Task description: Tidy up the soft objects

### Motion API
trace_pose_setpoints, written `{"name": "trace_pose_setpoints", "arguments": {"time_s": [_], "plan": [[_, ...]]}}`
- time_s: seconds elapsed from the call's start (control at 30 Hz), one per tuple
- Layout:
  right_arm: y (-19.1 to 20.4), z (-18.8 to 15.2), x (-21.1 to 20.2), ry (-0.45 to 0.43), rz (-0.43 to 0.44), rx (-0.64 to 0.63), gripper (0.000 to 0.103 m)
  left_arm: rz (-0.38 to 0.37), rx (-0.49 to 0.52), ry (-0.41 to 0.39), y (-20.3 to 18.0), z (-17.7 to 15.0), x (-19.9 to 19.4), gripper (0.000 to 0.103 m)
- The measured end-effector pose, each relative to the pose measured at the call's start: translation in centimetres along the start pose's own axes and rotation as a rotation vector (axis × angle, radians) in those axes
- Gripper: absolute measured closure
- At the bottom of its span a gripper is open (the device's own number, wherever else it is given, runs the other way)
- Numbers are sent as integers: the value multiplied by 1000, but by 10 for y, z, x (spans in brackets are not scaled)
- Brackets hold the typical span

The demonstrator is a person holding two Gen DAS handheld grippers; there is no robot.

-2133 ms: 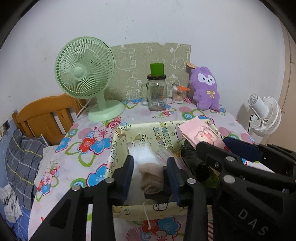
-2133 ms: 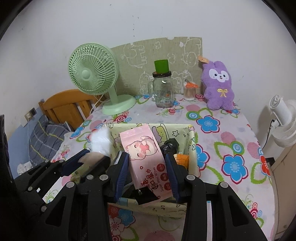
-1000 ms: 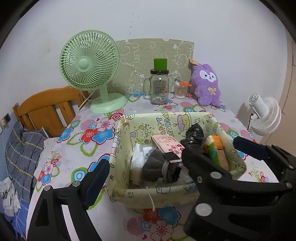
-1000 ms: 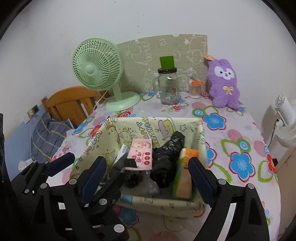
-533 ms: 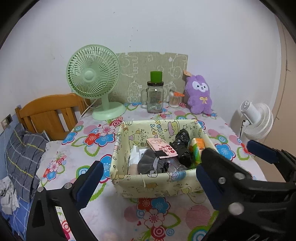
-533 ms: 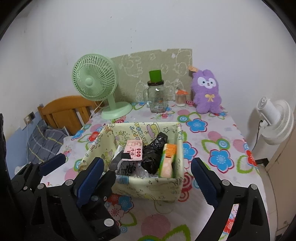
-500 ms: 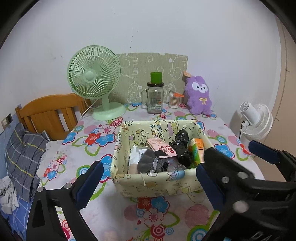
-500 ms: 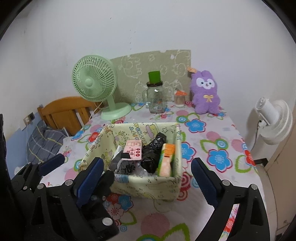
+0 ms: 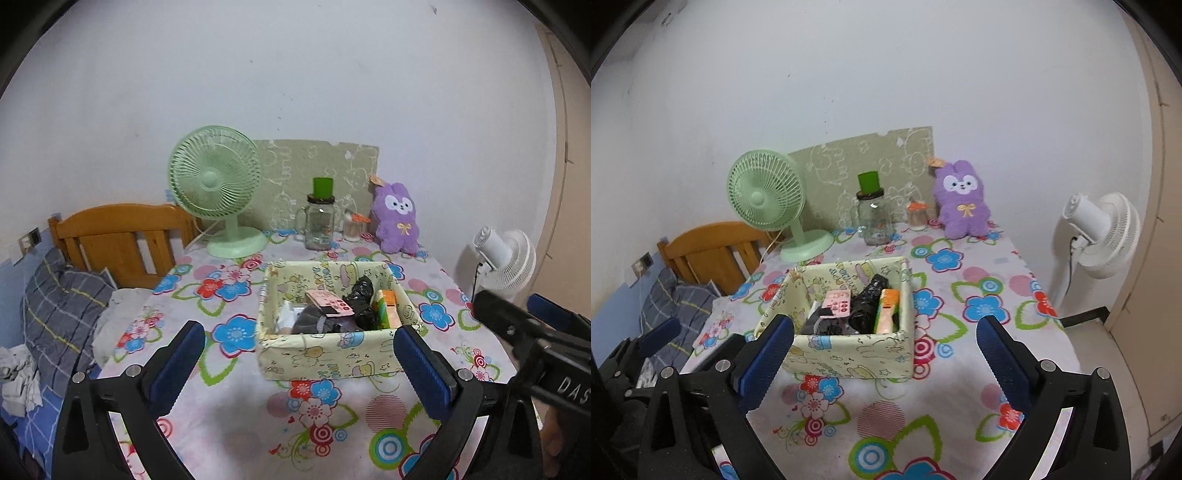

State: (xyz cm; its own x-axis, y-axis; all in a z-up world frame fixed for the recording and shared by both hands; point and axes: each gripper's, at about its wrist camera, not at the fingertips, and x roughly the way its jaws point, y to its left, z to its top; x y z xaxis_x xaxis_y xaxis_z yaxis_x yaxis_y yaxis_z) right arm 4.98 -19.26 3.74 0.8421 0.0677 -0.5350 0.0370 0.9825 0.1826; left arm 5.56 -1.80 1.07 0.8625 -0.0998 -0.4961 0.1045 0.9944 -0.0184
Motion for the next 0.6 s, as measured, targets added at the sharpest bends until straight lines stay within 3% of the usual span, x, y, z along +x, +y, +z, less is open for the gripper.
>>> {"name": "trace_pose_setpoints", "arguments": {"time_s": [0.13,0.6], "plan": [[-4,-4,-18,-25,-31,8,0,46,18,-23,2,-6,-16,0],[-2,-29,-75,-94,-110,-8,0,-13,-20,-67,8,-22,-64,0]]}}
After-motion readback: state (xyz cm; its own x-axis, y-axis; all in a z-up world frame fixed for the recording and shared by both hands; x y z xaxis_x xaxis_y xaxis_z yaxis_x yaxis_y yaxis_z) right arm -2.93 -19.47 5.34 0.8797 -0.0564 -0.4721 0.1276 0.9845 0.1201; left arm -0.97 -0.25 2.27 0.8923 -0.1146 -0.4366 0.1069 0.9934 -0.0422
